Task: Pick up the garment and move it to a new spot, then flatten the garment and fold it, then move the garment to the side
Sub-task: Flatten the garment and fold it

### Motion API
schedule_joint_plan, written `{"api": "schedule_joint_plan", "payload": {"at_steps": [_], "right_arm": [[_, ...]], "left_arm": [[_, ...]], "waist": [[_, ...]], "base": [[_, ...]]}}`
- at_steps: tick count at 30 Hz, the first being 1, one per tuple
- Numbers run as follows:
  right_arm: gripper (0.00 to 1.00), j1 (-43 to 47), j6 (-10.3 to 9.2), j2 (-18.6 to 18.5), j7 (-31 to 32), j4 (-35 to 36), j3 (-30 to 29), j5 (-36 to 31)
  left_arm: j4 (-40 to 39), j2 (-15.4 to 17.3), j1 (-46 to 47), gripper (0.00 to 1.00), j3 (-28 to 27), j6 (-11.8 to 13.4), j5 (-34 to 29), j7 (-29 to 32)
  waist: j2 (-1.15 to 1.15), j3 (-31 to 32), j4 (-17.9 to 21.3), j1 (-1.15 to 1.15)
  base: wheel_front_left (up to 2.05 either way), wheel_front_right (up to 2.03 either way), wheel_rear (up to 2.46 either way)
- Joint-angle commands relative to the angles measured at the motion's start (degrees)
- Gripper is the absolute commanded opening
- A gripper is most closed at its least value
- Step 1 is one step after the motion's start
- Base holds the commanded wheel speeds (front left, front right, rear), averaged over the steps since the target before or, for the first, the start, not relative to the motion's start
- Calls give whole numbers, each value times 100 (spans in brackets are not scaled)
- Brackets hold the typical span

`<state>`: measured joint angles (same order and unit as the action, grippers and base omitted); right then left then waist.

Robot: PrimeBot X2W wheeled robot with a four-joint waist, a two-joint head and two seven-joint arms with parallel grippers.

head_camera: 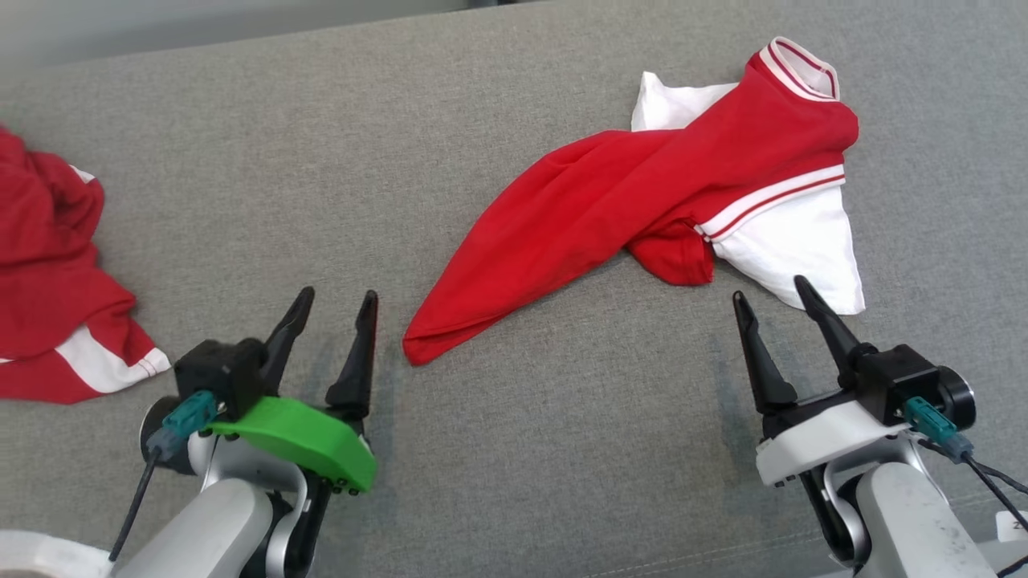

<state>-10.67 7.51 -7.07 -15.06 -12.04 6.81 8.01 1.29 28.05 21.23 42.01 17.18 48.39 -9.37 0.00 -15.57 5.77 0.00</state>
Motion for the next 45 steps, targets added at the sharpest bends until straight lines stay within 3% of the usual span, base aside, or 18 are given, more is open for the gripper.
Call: {"api": "schedule_joint_plan", "payload": {"at_steps": [1, 7, 11, 19, 26, 33, 45], "right_arm": [[100, 103, -4, -70, -15, 97, -74, -79], [100, 349, -4, -264, -15, 259, -268, -196], [100, 467, -4, -349, -15, 280, -312, -206], [100, 614, -4, -395, -15, 169, -248, -182], [100, 689, -4, -409, -15, 74, -342, -200], [100, 808, -4, -445, -15, -110, -626, -237], [100, 791, -4, -495, -15, -236, -704, -171]], "left_arm": [[130, 54, -179, 100, -75, 20, -38, -183], [636, 23, -756, 100, -411, -64, -174, -555], [715, -156, -1177, 100, -1043, -159, -396, -589], [779, -548, -2151, 100, -2442, -656, -1322, -582], [711, -879, -2694, 100, -3310, -1077, -1909, -583], [714, -1165, -3029, 100, -3763, -1647, -2326, -584], [760, -1600, -3096, 100, -4221, -2145, -2823, -583]], "waist": [[0, 217, -189, 0], [0, 597, -499, 0], [0, 782, -690, 0], [0, 1096, -825, 0], [0, 1252, -774, 0], [0, 1489, -729, 0], [0, 1582, -628, 0]], "base": [[0, 0, 0], [0, 0, 0], [0, 0, 0], [0, 0, 0], [0, 0, 0], [0, 0, 0], [0, 0, 0]]}}
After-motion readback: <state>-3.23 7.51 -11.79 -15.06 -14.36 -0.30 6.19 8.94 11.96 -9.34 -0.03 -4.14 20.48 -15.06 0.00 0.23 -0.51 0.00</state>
